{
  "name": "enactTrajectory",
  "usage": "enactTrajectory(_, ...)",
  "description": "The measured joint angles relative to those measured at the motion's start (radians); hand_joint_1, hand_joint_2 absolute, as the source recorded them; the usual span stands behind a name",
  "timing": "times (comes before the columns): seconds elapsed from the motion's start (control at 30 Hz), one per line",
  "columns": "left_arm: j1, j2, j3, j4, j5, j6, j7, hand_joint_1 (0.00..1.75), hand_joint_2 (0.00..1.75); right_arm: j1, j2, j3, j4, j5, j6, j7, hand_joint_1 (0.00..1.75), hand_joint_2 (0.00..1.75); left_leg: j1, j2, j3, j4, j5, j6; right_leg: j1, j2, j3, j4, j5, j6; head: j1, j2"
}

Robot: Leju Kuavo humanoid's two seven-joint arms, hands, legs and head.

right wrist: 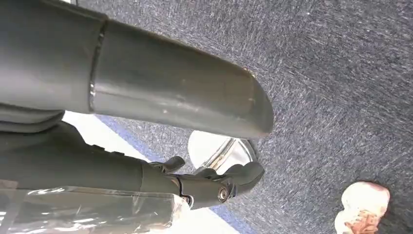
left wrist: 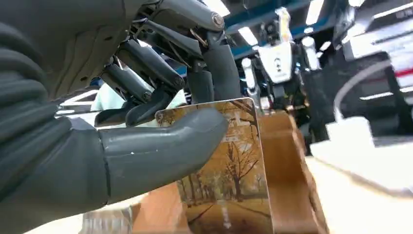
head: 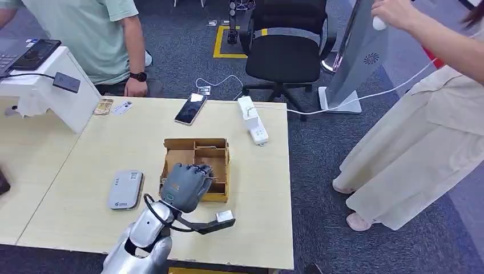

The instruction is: Pass the card to the sensor for recognition and then transmit it.

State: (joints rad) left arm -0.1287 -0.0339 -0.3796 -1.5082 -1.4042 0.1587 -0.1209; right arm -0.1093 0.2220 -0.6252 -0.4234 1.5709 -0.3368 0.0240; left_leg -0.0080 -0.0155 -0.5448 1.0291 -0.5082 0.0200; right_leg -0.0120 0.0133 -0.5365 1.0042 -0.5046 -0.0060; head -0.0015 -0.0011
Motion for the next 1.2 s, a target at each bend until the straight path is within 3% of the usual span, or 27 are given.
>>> enactTrajectory(0.33,-0.001,0.028,0.089,-0.133,0.089,-0.055,-0.034,1.75,1.75,0.009,-0.001,-0.001,0.000,0.000,-0.001,-0.007,0.00,0.00,0.000,0.000,0.000,0.000,0.000,0.000,0.000,0.000,0.000,0.000,0.000,0.000,0.000,0.000)
enactTrajectory(0.6,-0.013,0.039,0.157,-0.165,0.076,-0.048,-0.006,1.75,1.75,0.010,-0.001,-0.001,0.000,0.000,-0.001,-0.009,0.00,0.00,0.000,0.000,0.000,0.000,0.000,0.000,0.000,0.000,0.000,0.000,0.000,0.000,0.000,0.000)
enactTrajectory(1.2,-0.133,-0.078,0.350,-0.165,-0.042,0.023,0.045,1.75,1.75,0.010,-0.001,0.000,-0.001,0.000,0.003,-0.011,0.00,0.00,0.000,0.000,0.000,0.000,0.000,0.000,0.000,0.000,0.000,0.000,0.000,0.000,0.000,0.000)
